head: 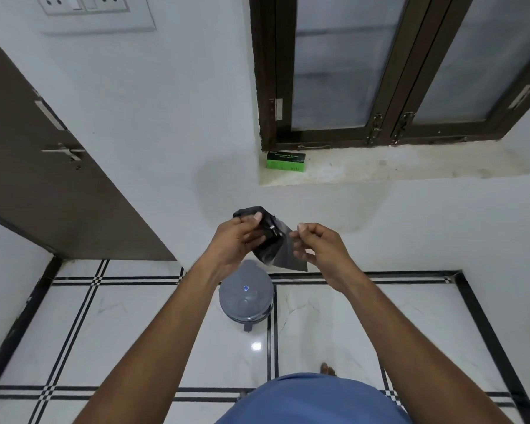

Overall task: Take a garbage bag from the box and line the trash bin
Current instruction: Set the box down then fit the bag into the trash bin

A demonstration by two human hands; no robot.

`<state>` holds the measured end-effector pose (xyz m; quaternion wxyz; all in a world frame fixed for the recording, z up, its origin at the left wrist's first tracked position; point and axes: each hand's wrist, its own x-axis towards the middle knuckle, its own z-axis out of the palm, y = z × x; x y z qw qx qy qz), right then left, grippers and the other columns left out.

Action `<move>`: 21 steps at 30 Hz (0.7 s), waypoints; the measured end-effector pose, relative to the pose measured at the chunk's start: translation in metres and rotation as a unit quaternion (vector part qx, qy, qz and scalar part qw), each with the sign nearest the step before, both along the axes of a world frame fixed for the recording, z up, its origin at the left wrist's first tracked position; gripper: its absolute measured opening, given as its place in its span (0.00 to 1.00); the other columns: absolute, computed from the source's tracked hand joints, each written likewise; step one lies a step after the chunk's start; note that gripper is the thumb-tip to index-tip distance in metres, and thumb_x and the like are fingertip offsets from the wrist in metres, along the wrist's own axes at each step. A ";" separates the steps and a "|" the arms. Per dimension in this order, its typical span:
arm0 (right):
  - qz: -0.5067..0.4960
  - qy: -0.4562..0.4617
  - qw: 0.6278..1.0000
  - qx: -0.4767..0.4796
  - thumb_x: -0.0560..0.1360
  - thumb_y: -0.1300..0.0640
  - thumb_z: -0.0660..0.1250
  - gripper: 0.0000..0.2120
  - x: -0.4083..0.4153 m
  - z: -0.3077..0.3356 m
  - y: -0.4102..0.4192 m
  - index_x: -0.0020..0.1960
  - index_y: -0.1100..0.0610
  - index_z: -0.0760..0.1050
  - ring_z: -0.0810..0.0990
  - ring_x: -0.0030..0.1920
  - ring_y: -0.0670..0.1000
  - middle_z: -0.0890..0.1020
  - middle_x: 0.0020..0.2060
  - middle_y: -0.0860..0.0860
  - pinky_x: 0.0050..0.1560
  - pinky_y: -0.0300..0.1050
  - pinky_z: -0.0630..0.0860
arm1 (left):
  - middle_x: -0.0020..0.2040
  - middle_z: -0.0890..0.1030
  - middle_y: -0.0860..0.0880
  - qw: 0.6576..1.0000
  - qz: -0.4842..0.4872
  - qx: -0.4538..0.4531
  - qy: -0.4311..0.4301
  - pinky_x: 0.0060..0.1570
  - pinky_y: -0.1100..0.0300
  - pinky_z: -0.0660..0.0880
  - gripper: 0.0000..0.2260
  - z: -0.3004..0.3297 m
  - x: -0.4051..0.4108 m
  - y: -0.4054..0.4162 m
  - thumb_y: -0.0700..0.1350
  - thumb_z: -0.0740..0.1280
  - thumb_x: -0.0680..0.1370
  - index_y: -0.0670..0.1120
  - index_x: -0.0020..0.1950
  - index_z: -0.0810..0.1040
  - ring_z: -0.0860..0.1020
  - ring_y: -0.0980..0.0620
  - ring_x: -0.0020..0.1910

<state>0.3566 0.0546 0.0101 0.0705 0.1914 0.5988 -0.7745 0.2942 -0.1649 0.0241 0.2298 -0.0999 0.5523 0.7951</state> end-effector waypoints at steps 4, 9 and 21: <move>-0.068 -0.061 0.994 -0.065 0.88 0.48 0.68 0.13 -0.002 0.006 0.003 0.63 0.58 0.80 0.85 0.49 0.54 0.88 0.59 0.57 0.57 0.55 0.87 | 0.45 0.77 0.50 0.999 0.000 0.035 -0.009 0.48 0.60 0.76 0.04 -0.004 0.000 -0.008 0.44 0.76 0.81 0.49 0.50 0.83 0.73 0.53 0.42; 0.141 -0.005 0.989 0.052 0.77 0.36 0.77 0.23 0.005 0.027 -0.011 0.62 0.52 0.87 0.88 0.54 0.52 0.90 0.57 0.49 0.62 0.55 0.87 | 0.48 0.86 0.45 0.994 -0.057 -0.075 0.048 0.50 0.59 0.82 0.07 0.000 0.011 -0.005 0.41 0.78 0.81 0.42 0.56 0.84 0.84 0.50 0.44; -0.086 -0.161 0.981 -0.069 0.84 0.69 0.64 0.11 0.003 -0.018 0.010 0.53 0.62 0.85 0.85 0.48 0.57 0.87 0.49 0.58 0.49 0.50 0.85 | 0.59 0.86 0.36 0.976 0.110 0.161 -0.097 0.68 0.43 0.81 0.14 -0.001 0.010 -0.031 0.42 0.58 0.91 0.36 0.57 0.80 0.86 0.39 0.59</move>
